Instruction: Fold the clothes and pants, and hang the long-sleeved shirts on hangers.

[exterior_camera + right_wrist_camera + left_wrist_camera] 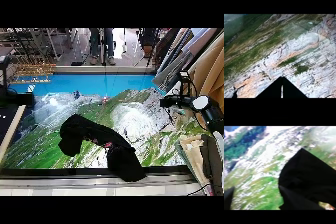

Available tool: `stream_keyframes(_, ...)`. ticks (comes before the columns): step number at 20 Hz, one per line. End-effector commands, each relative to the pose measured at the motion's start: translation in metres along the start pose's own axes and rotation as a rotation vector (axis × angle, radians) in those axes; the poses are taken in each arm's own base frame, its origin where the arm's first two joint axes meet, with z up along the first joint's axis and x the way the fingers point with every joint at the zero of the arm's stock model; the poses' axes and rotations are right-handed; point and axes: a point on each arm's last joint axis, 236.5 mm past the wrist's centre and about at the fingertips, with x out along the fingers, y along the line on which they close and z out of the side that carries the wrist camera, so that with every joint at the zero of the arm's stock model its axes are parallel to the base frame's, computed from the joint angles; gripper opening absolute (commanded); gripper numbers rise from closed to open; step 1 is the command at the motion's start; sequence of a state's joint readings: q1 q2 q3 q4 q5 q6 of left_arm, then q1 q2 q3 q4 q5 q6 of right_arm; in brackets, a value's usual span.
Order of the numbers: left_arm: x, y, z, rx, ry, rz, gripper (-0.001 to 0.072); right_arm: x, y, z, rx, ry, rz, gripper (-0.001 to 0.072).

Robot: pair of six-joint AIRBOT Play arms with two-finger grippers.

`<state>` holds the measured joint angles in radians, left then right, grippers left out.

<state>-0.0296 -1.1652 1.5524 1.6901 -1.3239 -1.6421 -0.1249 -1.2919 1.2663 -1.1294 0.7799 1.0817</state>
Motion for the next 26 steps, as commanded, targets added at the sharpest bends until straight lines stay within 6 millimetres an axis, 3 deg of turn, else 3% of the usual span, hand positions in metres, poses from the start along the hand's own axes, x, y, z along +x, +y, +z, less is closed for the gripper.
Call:
stream_keyframes(1, 0.014, -0.058, -0.014, 0.028, 0.072, -0.234, 0.0698, -0.001, -0.008, 0.017, 0.002, -0.070, -0.036, 0.0017)
stream_keyframes(2, 0.020, -0.077, -0.020, 0.052, 0.090, -0.304, 0.0687, -0.001, -0.006, 0.022, 0.030, -0.091, -0.025, 0.0017)
stream_keyframes(4, 0.037, -0.104, -0.047, 0.119, 0.159, -0.375, 0.0686, -0.007, 0.033, 0.012, 0.317, -0.025, 0.142, 0.0016)
stream_keyframes(7, 0.071, -0.122, -0.119, 0.248, 0.327, -0.391, 0.0686, -0.022, 0.058, -0.003, 0.323, 0.060, 0.220, 0.0021)
stream_keyframes(9, 0.092, -0.130, -0.166, 0.322, 0.410, -0.409, 0.0687, -0.031, 0.064, -0.039, 0.223, 0.210, 0.227, 0.0020)
stream_keyframes(11, 0.111, -0.134, -0.198, 0.327, 0.439, -0.406, 0.0688, -0.043, 0.070, -0.093, 0.202, 0.431, 0.243, 0.0019)
stream_keyframes(14, 0.129, -0.132, -0.214, 0.317, 0.431, -0.390, 0.0689, -0.063, 0.121, -0.165, 0.224, 0.676, 0.471, 0.0022)
stream_keyframes(15, 0.132, -0.130, -0.215, 0.323, 0.432, -0.380, 0.0689, -0.069, 0.141, -0.186, 0.228, 0.734, 0.553, 0.0063)
stream_keyframes(16, 0.135, -0.130, -0.216, 0.321, 0.434, -0.379, 0.0690, -0.073, 0.161, -0.207, 0.258, 0.792, 0.613, 0.0301)
stream_keyframes(17, 0.140, -0.131, -0.216, 0.318, 0.431, -0.377, 0.0690, -0.075, 0.178, -0.227, 0.265, 0.840, 0.649, 0.0492)
stream_keyframes(19, 0.154, -0.133, -0.215, 0.312, 0.421, -0.370, 0.0690, -0.068, 0.193, -0.255, 0.199, 0.878, 0.633, 0.0494)
stream_keyframes(21, 0.167, -0.135, -0.210, 0.298, 0.391, -0.362, 0.0671, -0.039, 0.200, -0.251, 0.140, 0.786, 0.552, 0.0495)
stream_keyframes(22, 0.171, -0.136, -0.207, 0.291, 0.377, -0.359, 0.0550, -0.024, 0.204, -0.246, 0.105, 0.723, 0.511, 0.0459)
stream_keyframes(23, 0.175, -0.137, -0.205, 0.274, 0.369, -0.356, 0.0374, -0.010, 0.202, -0.244, 0.081, 0.689, 0.450, 0.0380)
stream_keyframes(24, 0.178, -0.137, -0.203, 0.265, 0.359, -0.352, 0.0233, 0.000, 0.196, -0.247, 0.073, 0.685, 0.389, 0.0352)
stream_keyframes(25, 0.180, -0.138, -0.201, 0.263, 0.347, -0.351, 0.0080, 0.005, 0.192, -0.255, 0.056, 0.712, 0.356, 0.0265)
stream_keyframes(26, 0.181, -0.137, -0.200, 0.263, 0.343, -0.349, 0.0013, 0.006, 0.192, -0.263, 0.050, 0.745, 0.355, 0.0158)
